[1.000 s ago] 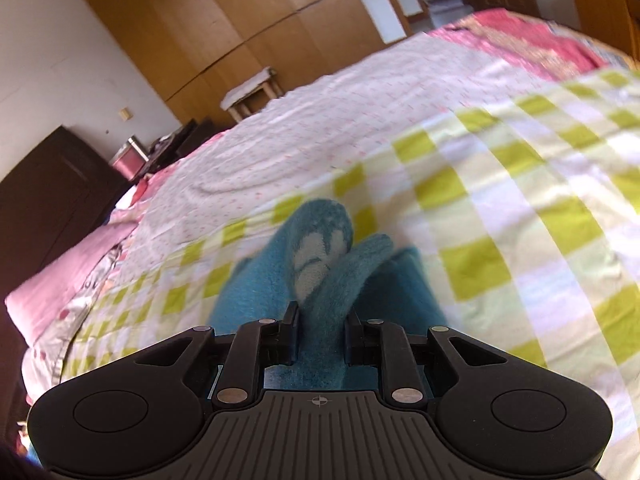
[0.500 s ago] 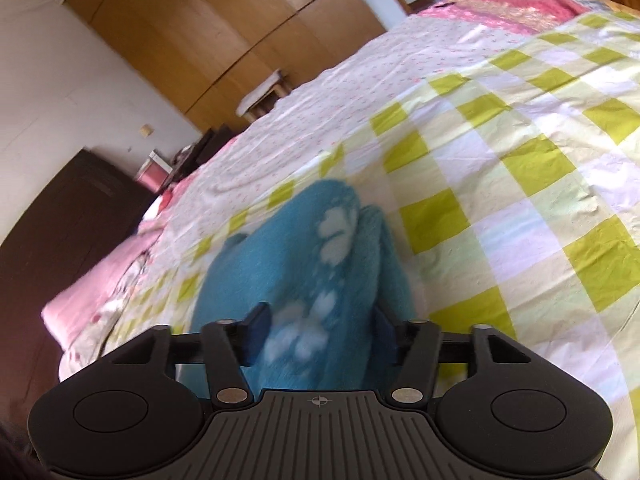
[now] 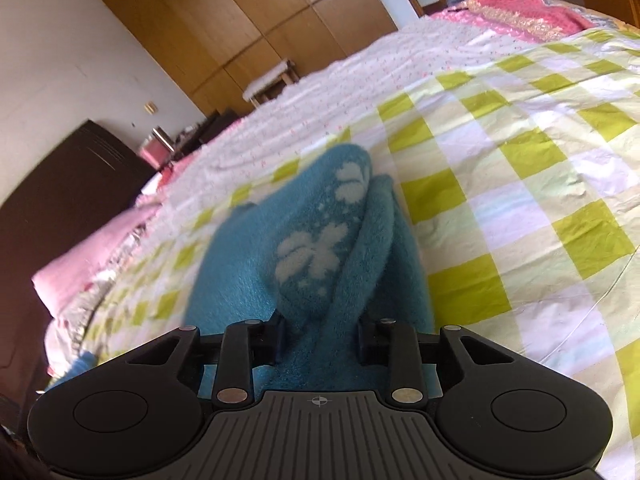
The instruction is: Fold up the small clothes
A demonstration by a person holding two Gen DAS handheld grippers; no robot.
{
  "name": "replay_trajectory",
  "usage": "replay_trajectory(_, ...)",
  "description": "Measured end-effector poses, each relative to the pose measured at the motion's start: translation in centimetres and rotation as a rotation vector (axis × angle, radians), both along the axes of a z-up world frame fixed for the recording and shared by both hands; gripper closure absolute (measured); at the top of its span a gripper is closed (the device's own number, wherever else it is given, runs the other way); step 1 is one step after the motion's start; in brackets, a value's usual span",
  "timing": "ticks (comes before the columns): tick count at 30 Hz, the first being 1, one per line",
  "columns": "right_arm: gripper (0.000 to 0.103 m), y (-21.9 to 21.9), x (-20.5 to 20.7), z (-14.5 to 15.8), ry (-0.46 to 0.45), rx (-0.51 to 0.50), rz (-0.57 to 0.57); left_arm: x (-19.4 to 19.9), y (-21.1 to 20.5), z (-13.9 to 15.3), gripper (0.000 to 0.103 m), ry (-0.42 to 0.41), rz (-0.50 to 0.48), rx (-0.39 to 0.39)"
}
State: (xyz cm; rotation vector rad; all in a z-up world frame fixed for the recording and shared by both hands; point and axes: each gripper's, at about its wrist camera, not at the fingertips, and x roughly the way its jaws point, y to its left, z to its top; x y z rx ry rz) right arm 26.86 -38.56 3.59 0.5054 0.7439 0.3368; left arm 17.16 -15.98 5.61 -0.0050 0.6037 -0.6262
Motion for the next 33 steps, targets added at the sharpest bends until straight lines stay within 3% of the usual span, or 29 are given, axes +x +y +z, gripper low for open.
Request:
replay_trajectory(4, 0.074, -1.4, -0.4, -0.7, -0.033, 0.137, -0.038, 0.9, 2.2, 1.4, 0.048, -0.017, 0.108, -0.097)
replay_trajectory(8, 0.076, -2.0, -0.2, -4.0, 0.017, 0.141, -0.096, 3.6, 1.8, 0.5, 0.049, 0.014, 0.193, -0.051)
replay_trajectory(11, 0.076, -3.1, -0.6, -4.0, 0.019, 0.176, -0.109, 4.3, 1.4, -0.2, 0.049, 0.033, 0.195, -0.053)
replay_trajectory(13, 0.076, -2.9, -1.0, -3.4, -0.004, 0.137, -0.112, 4.3, 0.8, -0.3, 0.048, 0.021, 0.195, -0.021)
replay_trajectory(18, 0.076, -3.6, -0.8, -5.1, 0.02, 0.182, -0.126, 4.4, -1.2, -1.2, 0.041, 0.006, 0.17, 0.126)
replay_trajectory(20, 0.075, -3.3, -0.9, -4.9, 0.016, 0.159, -0.127, 4.2, -2.1, -1.5, 0.037, -0.011, 0.159, 0.177)
replay_trajectory(22, 0.067, -2.8, -1.0, -4.4, 0.007, 0.13, -0.13, 4.0, -2.7, -1.6, 0.034, -0.022, 0.154, 0.207)
replay_trajectory(28, 0.054, -2.0, -1.9, -1.8, -0.042, 0.017, -0.141, 4.3, -1.9, -1.3, 0.034, 0.007, 0.162, 0.157)
replay_trajectory(33, 0.054, 0.3, -2.4, 0.5, -0.141, -0.157, -0.189, 4.5, -1.8, -1.3, 0.034, 0.015, 0.159, 0.148)
